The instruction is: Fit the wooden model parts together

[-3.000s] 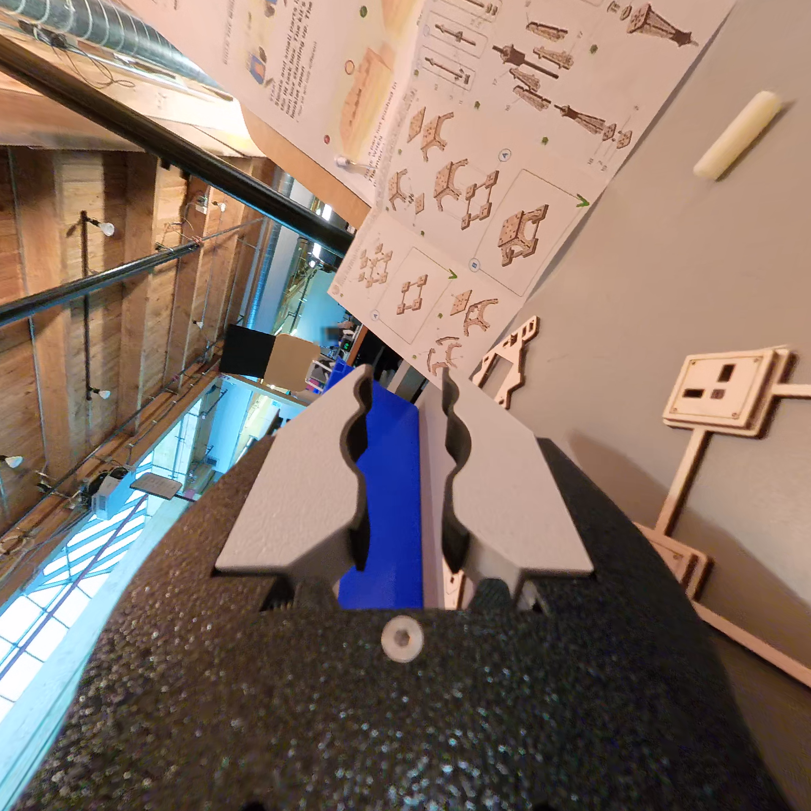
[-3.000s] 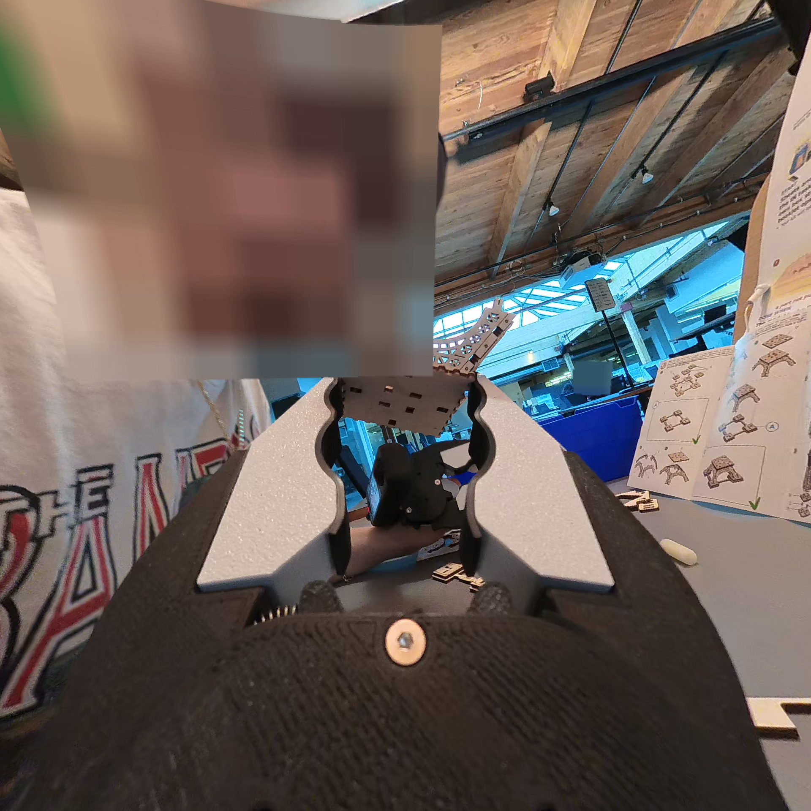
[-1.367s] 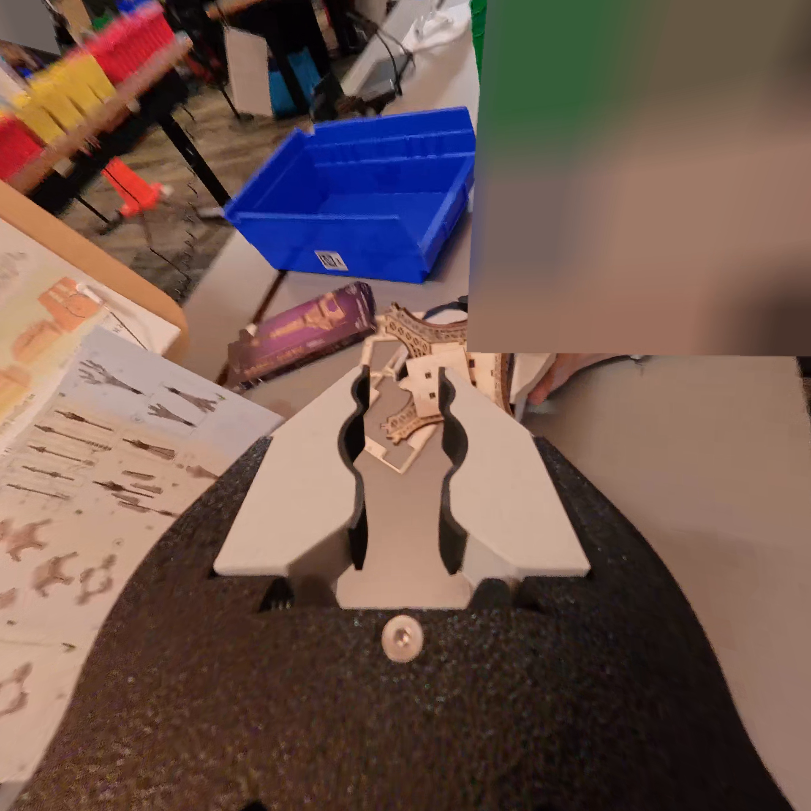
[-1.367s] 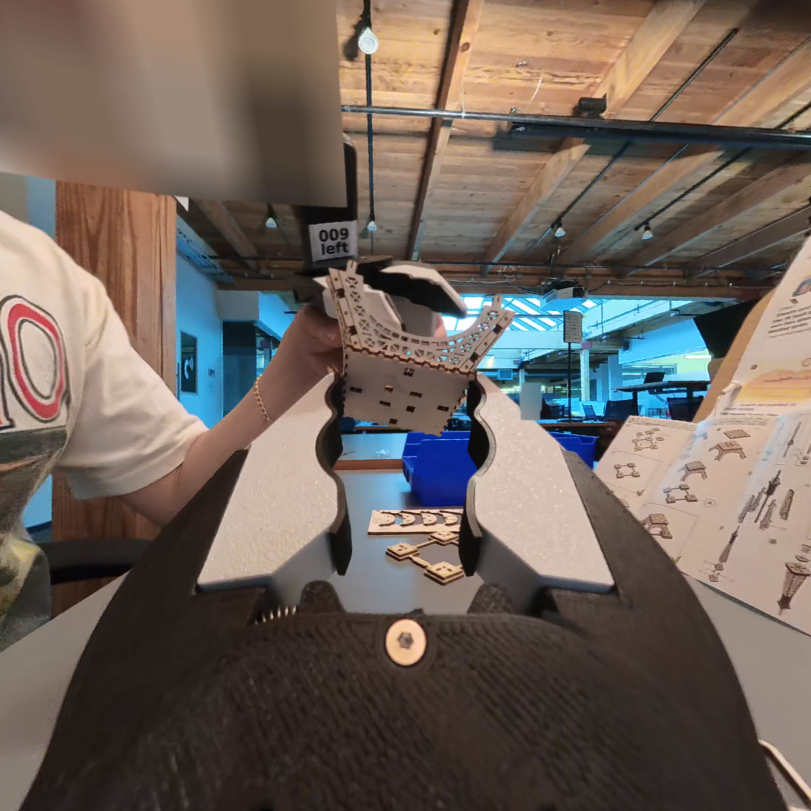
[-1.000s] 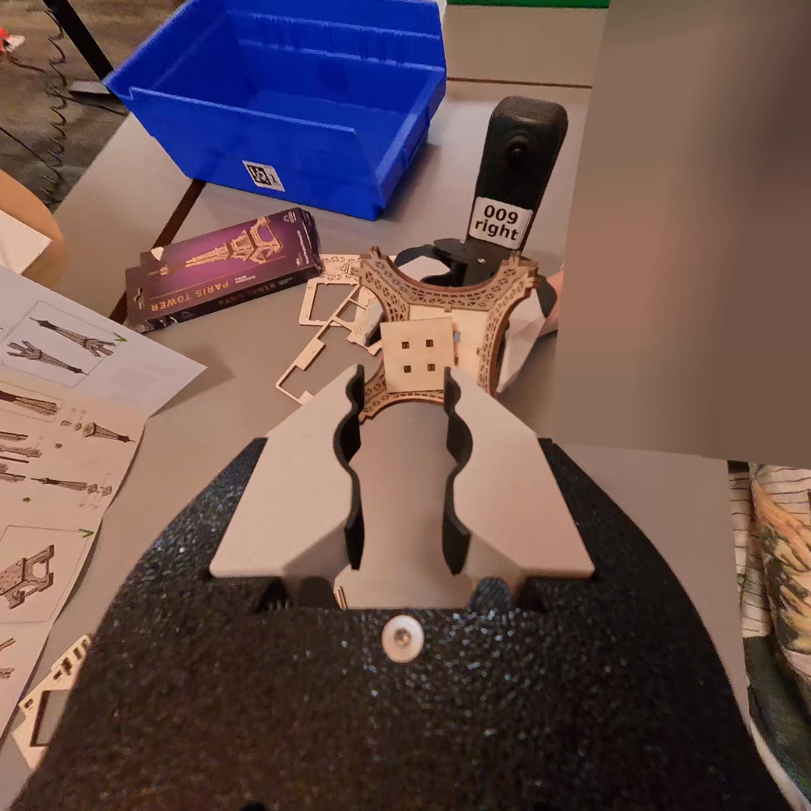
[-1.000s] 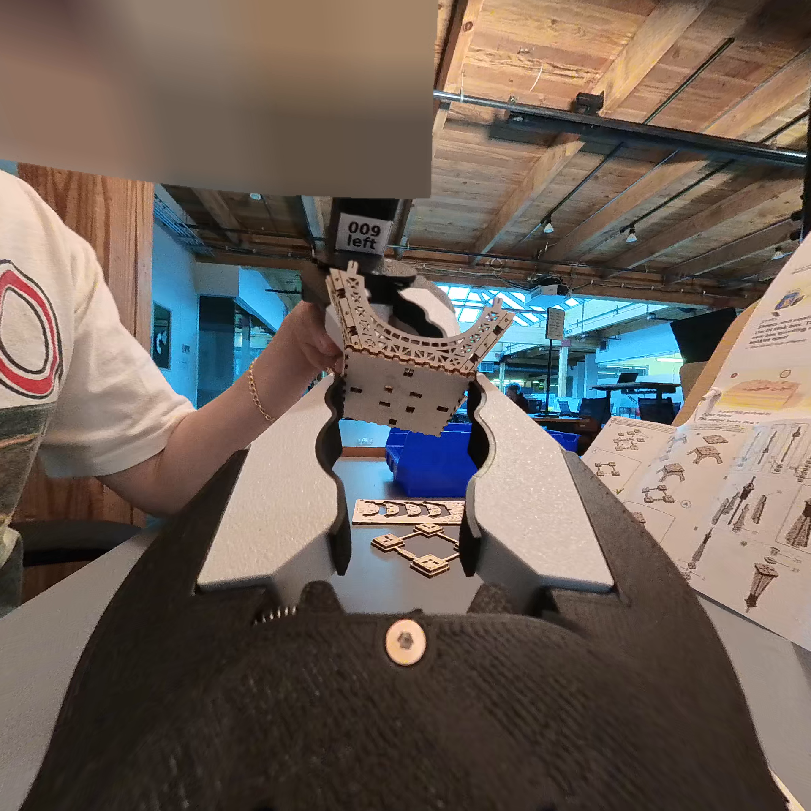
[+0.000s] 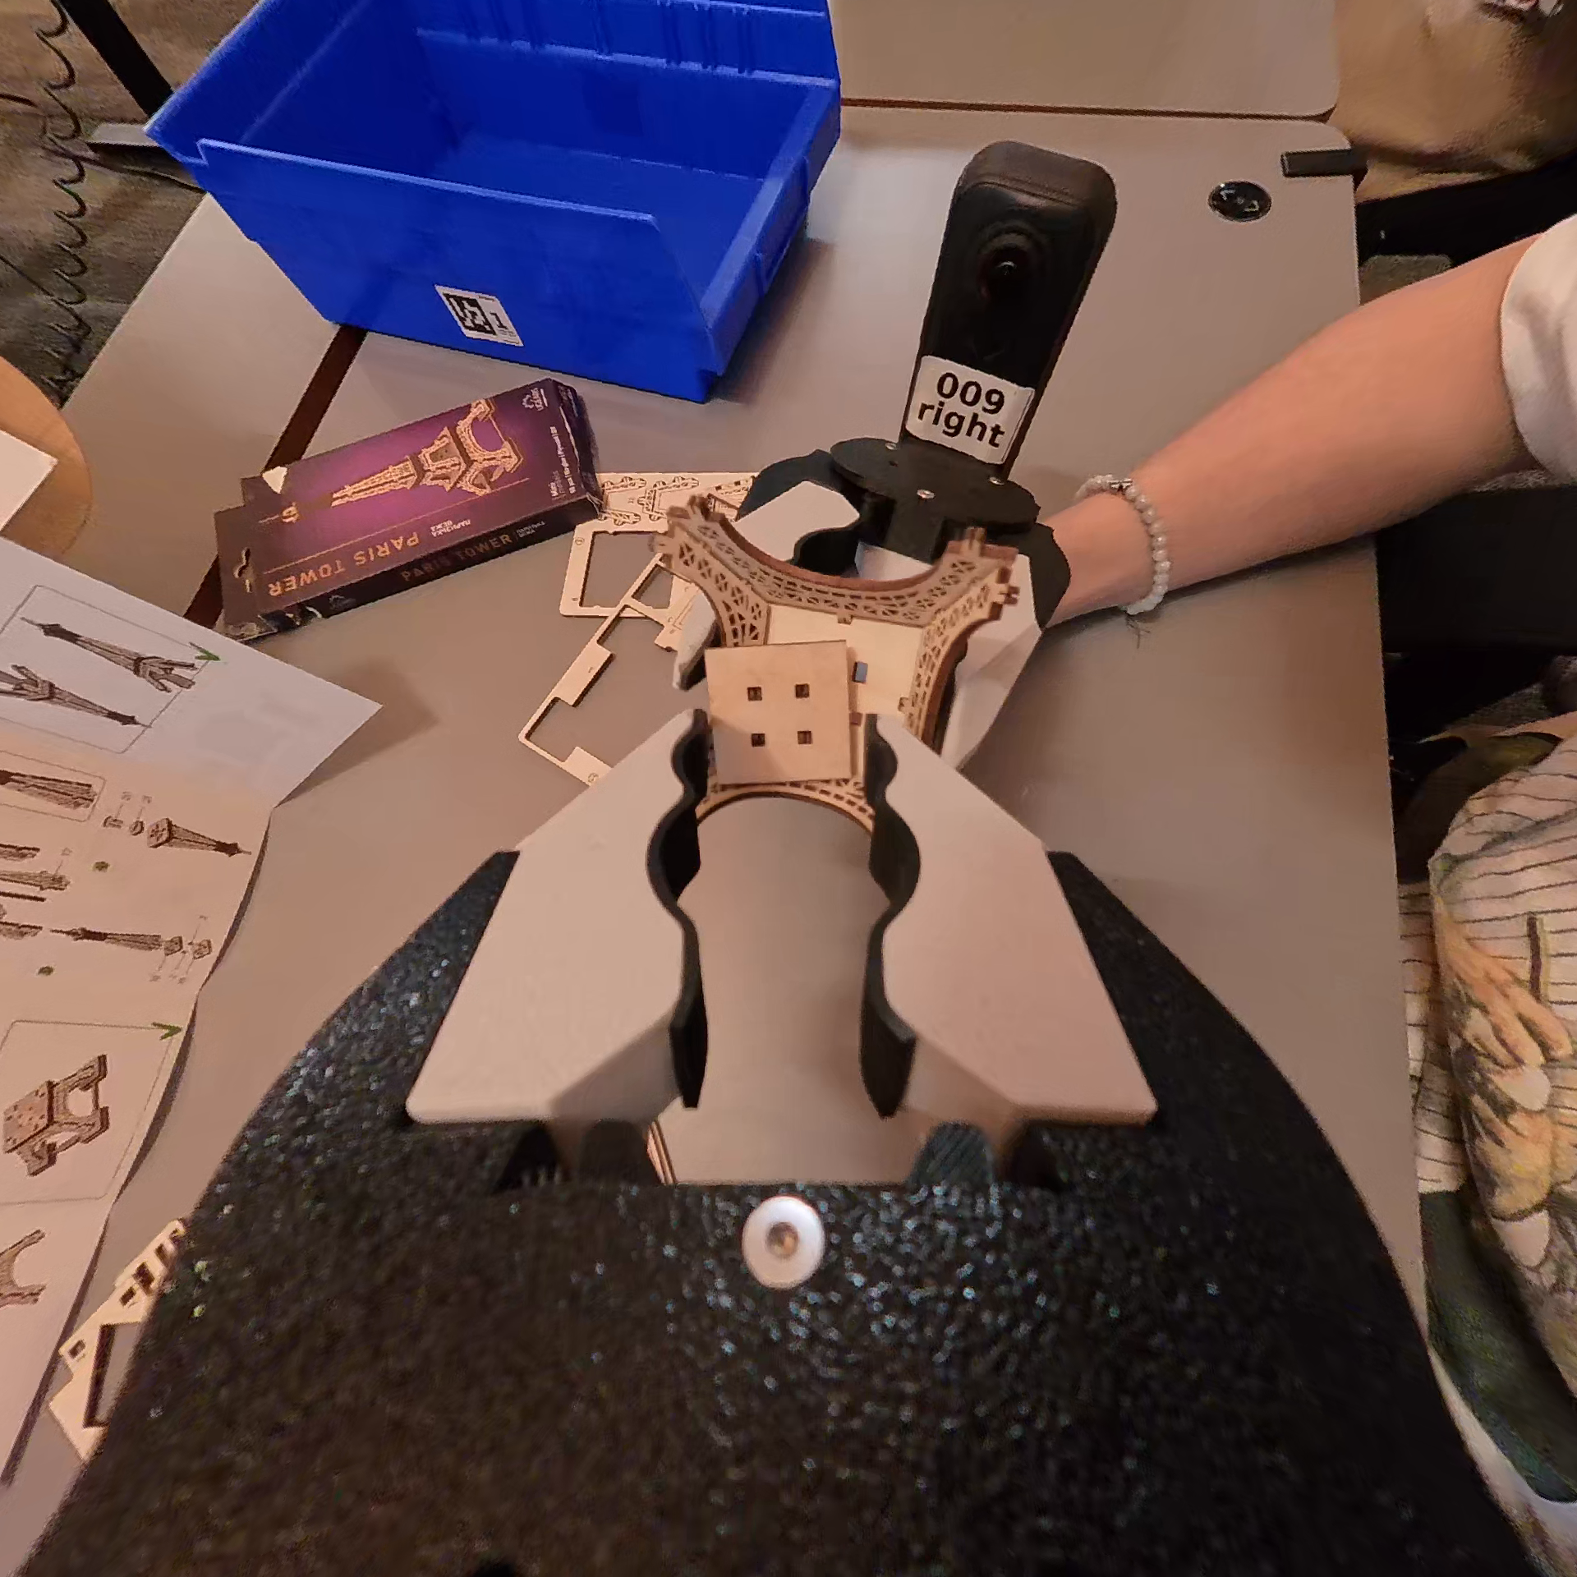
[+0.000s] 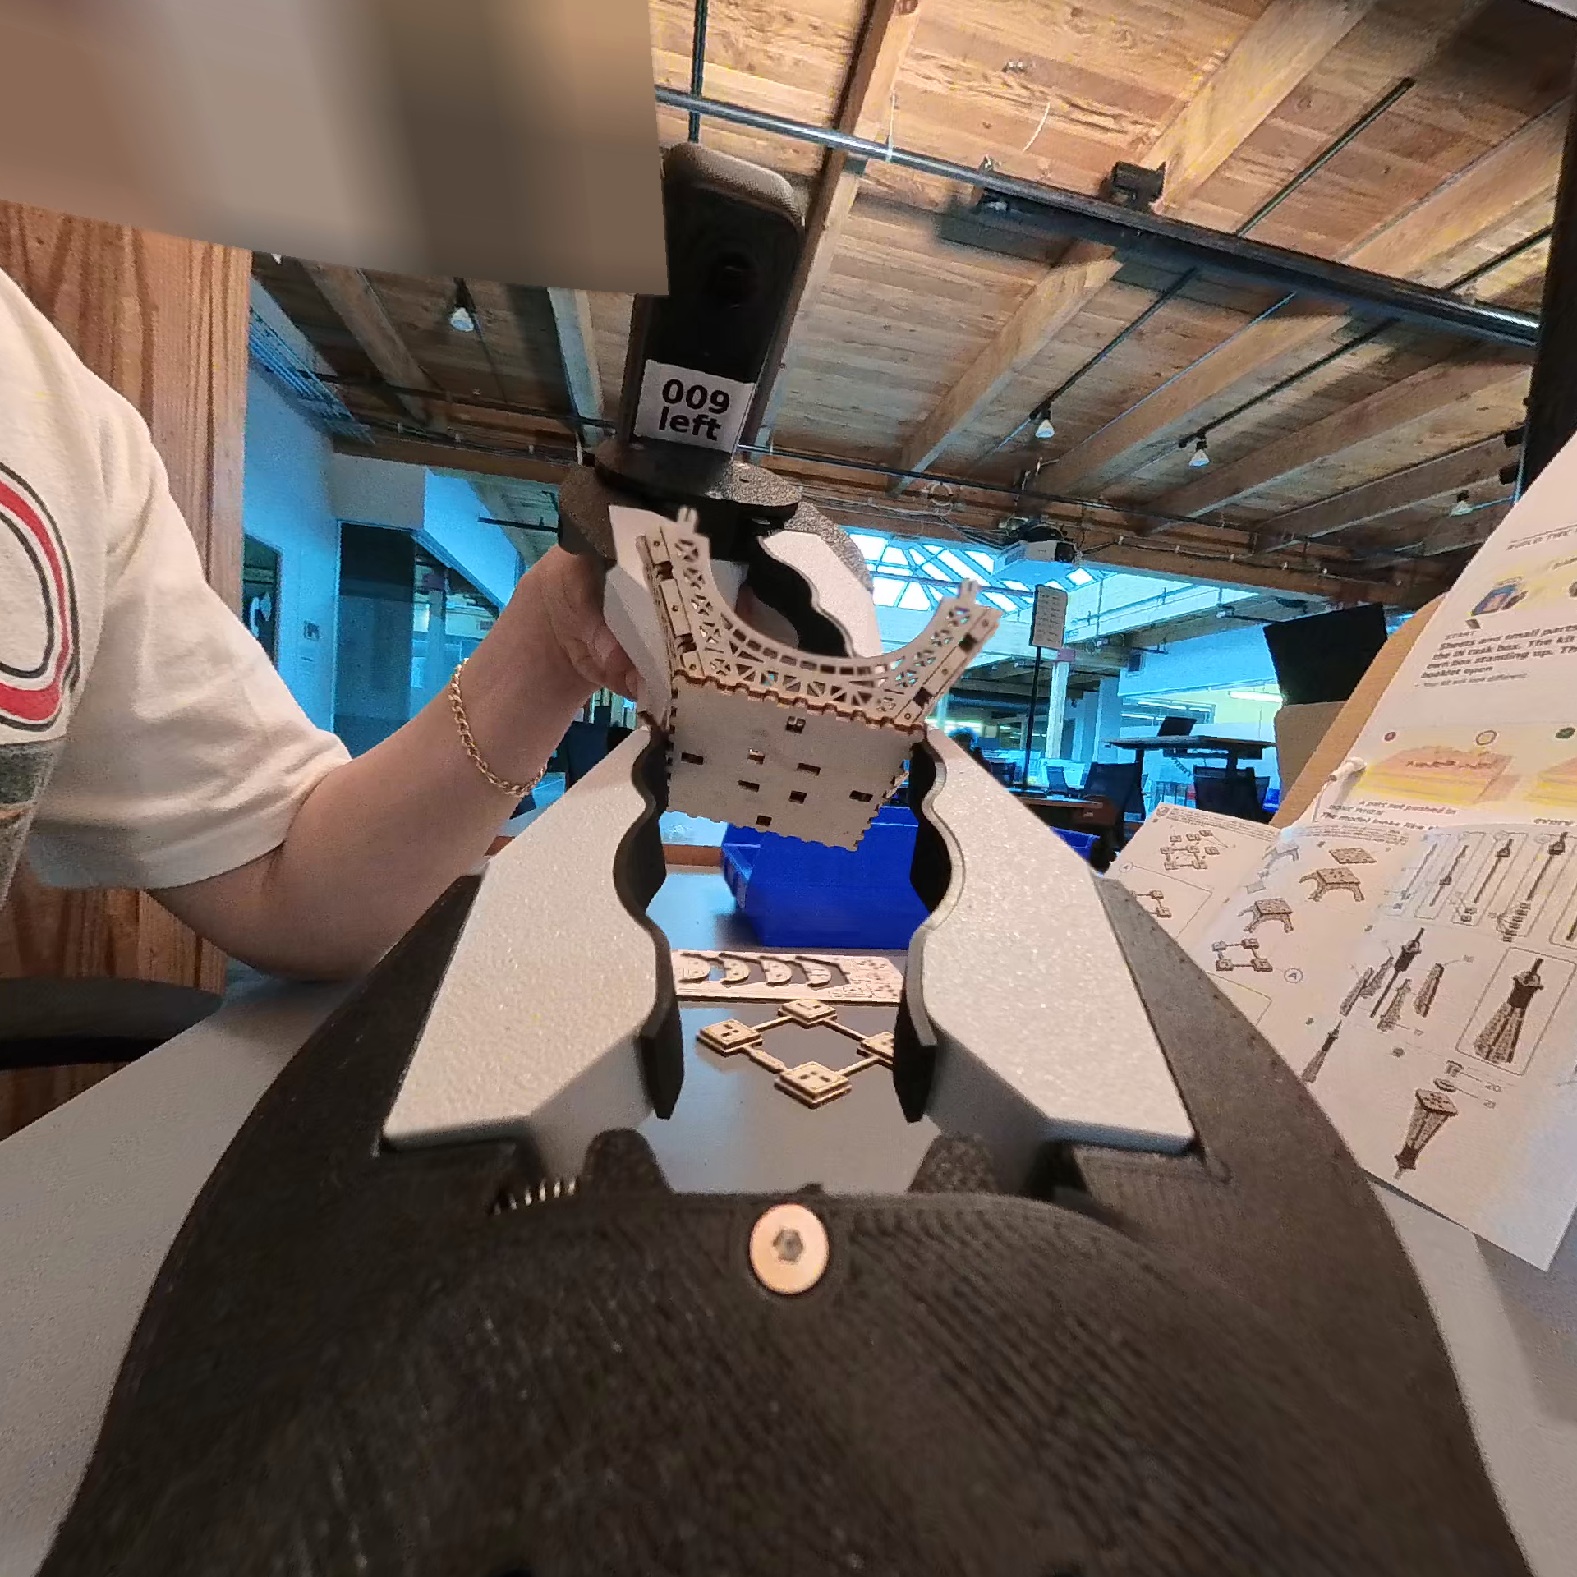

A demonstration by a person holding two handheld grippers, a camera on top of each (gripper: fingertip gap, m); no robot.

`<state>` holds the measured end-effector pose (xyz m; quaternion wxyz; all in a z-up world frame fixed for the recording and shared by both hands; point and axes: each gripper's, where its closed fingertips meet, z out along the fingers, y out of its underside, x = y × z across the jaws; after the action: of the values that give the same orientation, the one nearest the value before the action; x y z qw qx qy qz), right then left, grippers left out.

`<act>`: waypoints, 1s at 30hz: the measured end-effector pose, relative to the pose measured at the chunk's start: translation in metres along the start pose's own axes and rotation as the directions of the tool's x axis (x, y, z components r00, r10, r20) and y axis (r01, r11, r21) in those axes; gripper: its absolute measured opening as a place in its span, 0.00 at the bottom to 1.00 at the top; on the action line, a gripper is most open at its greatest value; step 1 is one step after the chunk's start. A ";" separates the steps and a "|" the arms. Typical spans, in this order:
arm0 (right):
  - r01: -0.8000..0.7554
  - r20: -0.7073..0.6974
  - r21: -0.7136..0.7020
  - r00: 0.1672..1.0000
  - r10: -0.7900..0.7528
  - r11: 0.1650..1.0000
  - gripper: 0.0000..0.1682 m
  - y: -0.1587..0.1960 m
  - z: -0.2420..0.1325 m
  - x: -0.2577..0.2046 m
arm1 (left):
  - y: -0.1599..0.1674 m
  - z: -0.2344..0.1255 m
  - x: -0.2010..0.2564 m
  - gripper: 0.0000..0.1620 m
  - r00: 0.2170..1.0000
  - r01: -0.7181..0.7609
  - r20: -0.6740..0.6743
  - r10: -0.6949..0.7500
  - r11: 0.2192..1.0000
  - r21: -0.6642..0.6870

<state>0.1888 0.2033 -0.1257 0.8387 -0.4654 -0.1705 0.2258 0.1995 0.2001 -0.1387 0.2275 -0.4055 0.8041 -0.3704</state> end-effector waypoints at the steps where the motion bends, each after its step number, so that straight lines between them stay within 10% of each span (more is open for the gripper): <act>1: 0.004 0.003 -0.004 1.000 -0.004 1.000 0.33 0.000 0.000 -0.001 | 0.000 0.001 0.000 0.20 1.000 0.000 0.001 0.000 1.000 -0.001; 30: 0.034 0.014 -0.017 0.999 -0.034 0.999 0.32 0.002 0.002 -0.006 | -0.002 -0.001 0.004 0.18 0.991 -0.114 -0.066 0.118 0.992 0.061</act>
<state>0.1824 0.2025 -0.1271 0.8372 -0.4679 -0.1861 0.2132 0.1973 0.1967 -0.1371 0.2322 -0.3384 0.8229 -0.3930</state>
